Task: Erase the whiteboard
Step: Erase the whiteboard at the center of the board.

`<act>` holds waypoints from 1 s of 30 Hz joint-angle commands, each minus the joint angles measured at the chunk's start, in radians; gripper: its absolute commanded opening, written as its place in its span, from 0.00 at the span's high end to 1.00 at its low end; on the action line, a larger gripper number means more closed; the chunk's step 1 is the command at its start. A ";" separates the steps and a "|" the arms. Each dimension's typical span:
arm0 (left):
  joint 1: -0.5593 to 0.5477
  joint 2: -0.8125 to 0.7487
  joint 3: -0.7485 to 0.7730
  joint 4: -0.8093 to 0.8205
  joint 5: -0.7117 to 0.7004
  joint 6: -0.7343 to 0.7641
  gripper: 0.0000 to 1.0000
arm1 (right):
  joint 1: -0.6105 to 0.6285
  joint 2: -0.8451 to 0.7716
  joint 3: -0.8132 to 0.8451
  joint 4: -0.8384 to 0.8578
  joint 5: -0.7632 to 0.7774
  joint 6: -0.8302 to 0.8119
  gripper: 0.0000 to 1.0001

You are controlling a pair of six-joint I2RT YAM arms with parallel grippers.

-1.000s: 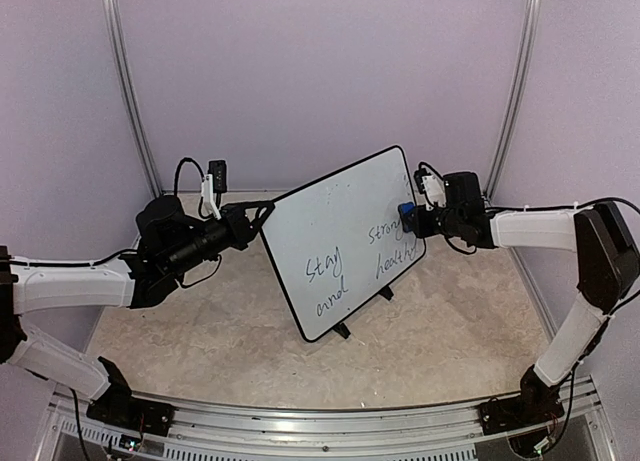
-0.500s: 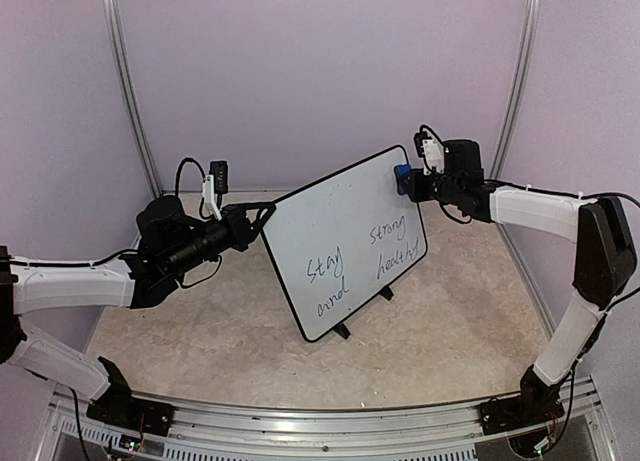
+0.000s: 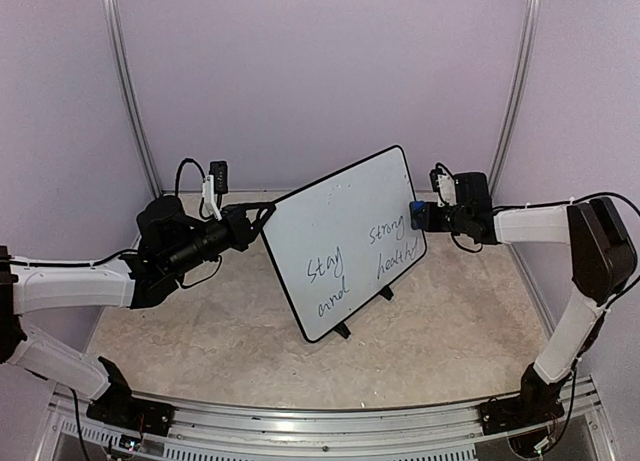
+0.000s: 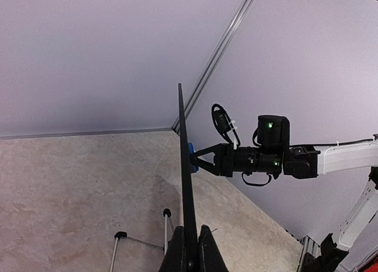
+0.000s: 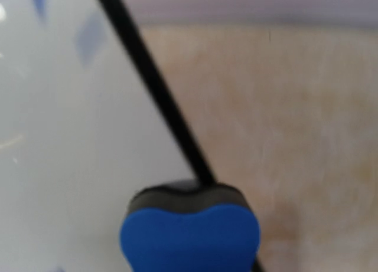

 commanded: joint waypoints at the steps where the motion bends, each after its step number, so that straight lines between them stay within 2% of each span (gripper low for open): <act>1: -0.039 0.009 -0.002 -0.018 0.165 0.043 1.00 | 0.006 0.018 -0.091 0.040 -0.063 0.030 0.76; 8: -0.039 0.018 0.005 -0.021 0.176 0.038 1.00 | 0.006 -0.005 -0.081 0.055 -0.074 0.045 0.76; 23: -0.044 0.025 0.010 -0.029 0.179 0.040 1.00 | 0.007 0.099 0.335 -0.085 -0.110 0.049 0.75; 26: -0.044 0.026 0.009 -0.028 0.180 0.040 1.00 | 0.008 0.108 0.353 -0.093 -0.115 0.049 0.75; 30: -0.044 0.027 0.009 -0.028 0.178 0.040 1.00 | 0.008 0.104 0.291 -0.075 -0.108 0.049 0.75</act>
